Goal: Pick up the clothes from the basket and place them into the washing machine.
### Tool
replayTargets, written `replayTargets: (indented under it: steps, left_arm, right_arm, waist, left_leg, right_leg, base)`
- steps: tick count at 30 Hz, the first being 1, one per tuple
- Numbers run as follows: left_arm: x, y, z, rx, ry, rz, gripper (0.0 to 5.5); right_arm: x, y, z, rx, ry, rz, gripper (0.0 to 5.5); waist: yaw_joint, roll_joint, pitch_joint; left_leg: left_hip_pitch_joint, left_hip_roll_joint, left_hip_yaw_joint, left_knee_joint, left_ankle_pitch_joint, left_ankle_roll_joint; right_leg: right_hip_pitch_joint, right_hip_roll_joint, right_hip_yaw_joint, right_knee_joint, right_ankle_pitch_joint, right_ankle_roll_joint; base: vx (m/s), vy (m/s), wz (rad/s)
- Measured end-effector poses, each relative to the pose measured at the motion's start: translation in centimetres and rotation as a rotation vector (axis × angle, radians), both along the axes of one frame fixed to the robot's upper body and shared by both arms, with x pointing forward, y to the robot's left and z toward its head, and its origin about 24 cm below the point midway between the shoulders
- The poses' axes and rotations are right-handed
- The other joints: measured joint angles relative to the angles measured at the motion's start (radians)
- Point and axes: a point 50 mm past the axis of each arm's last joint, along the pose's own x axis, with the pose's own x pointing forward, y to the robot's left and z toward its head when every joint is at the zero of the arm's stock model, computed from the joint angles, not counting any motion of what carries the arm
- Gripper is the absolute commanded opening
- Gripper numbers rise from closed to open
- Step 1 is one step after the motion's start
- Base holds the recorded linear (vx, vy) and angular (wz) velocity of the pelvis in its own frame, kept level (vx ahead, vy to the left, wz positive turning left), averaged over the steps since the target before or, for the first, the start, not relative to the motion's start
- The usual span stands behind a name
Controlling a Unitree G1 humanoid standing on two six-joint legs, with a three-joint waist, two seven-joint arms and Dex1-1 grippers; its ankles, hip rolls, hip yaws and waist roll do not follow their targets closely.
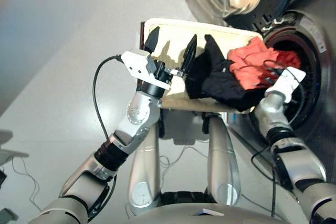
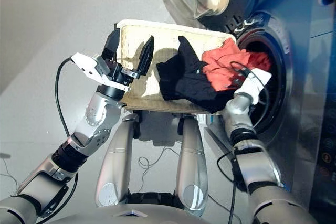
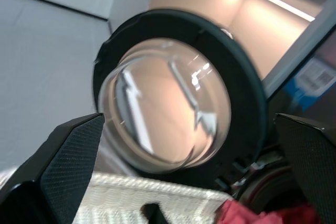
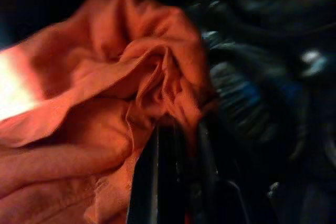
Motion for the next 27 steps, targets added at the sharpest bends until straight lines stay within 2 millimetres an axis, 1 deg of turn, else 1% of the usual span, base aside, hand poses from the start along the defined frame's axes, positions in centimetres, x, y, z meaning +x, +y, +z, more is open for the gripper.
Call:
replayTargets:
  steps: [1, 3, 5, 7, 14, 19, 21, 23, 27]
  left_arm:
    - [0.0, 0.0, 0.1, 0.001, -0.005, 0.0, 5.5]
    - [0.1, 0.2, 0.1, 0.011, -0.005, 0.008, 5.5]
    - [0.1, 0.3, 0.2, 0.01, -0.006, 0.02, 5.5]
    - [0.1, 0.3, 0.3, 0.005, -0.004, 0.027, 5.5]
    - [0.3, 0.5, 0.8, -0.006, -0.013, 0.053, 5.5]
    - [0.3, 0.7, 1.3, -0.005, -0.03, 0.061, 5.5]
    - [0.4, 0.9, 1.3, 0.004, -0.031, 0.066, 5.5]
    - [0.4, 0.9, 1.3, 0.007, -0.033, 0.068, 5.5]
    - [0.4, 1.0, 1.4, 0.009, -0.037, 0.07, 5.5]
  right_arm:
    - [-0.1, -0.6, 0.3, 0.026, -0.014, -0.027, 0.0]
    - [0.0, -1.3, 1.3, 0.073, -0.059, -0.064, 0.0]
    - [-0.2, -2.6, 3.0, 0.118, -0.13, -0.109, 0.0]
    - [-0.5, -3.5, 4.0, 0.157, -0.184, -0.157, 0.0]
    - [-0.5, -4.0, 5.4, 0.349, -0.341, -0.233, 0.0]
    - [-0.6, -4.4, 5.4, 0.473, -0.401, -0.276, 0.0]
    - [-0.8, -4.8, 5.4, 0.546, -0.44, -0.307, 0.0]
    - [-1.0, -5.2, 5.7, 0.586, -0.472, -0.331, 0.0]
    - [-1.0, -5.3, 5.7, 0.672, -0.52, -0.355, 0.0]
  waist:
    - [0.005, 0.0, 0.0]
    - [0.005, 0.001, 0.001]
    - [0.006, 0.001, 0.001]
    - [0.005, 0.001, 0.001]
    - [0.008, 0.001, 0.002]
    - [0.013, 0.0, 0.002]
    - [0.015, 0.0, 0.003]
    - [0.021, -0.001, 0.003]
    - [0.021, -0.002, 0.003]
  left_leg:
    - [-0.015, -0.001, 0.0, 0.007, 0.0, 0.0]
    - [-0.04, 0.0, 0.0, 0.029, -0.006, 0.002]
    - [-0.064, 0.0, 0.003, 0.051, -0.016, 0.005]
    - [-0.078, -0.002, 0.002, 0.055, -0.016, 0.007]
    - [-0.102, -0.007, 0.008, 0.083, -0.029, 0.018]
    - [-0.111, -0.013, 0.012, 0.107, -0.044, 0.029]
    - [-0.111, -0.017, 0.021, 0.121, -0.051, 0.033]
    - [-0.111, -0.019, 0.033, 0.127, -0.061, 0.04]
    - [-0.115, -0.021, 0.04, 0.145, -0.075, 0.048]
  right_leg:
    - [-0.014, -0.002, 0.002, 0.006, 0.0, 0.0]
    - [-0.036, 0.0, 0.003, 0.016, -0.001, 0.0]
    - [-0.056, 0.0, 0.009, 0.03, -0.003, 0.003]
    - [-0.066, 0.0, 0.01, 0.03, -0.003, 0.004]
    - [-0.088, -0.004, 0.021, 0.048, -0.008, 0.007]
    - [-0.089, -0.012, 0.025, 0.05, -0.014, 0.017]
    - [-0.09, -0.015, 0.034, 0.057, -0.018, 0.023]
    - [-0.091, -0.016, 0.046, 0.059, -0.02, 0.031]
    - [-0.088, -0.019, 0.05, 0.061, -0.025, 0.039]
  base:
    - [0.0, 0.0, 0.0]
    - [0.0, 0.0, 0.0]
    - [0.0, 0.0, 0.0]
    - [0.0, 0.0, 0.0]
    - [0.0, 0.0, 0.0]
    - [0.0, 0.0, 0.0]
    - [0.0, 0.0, 0.0]
    - [0.0, 0.0, 0.0]
    - [0.0, 0.0, 0.0]
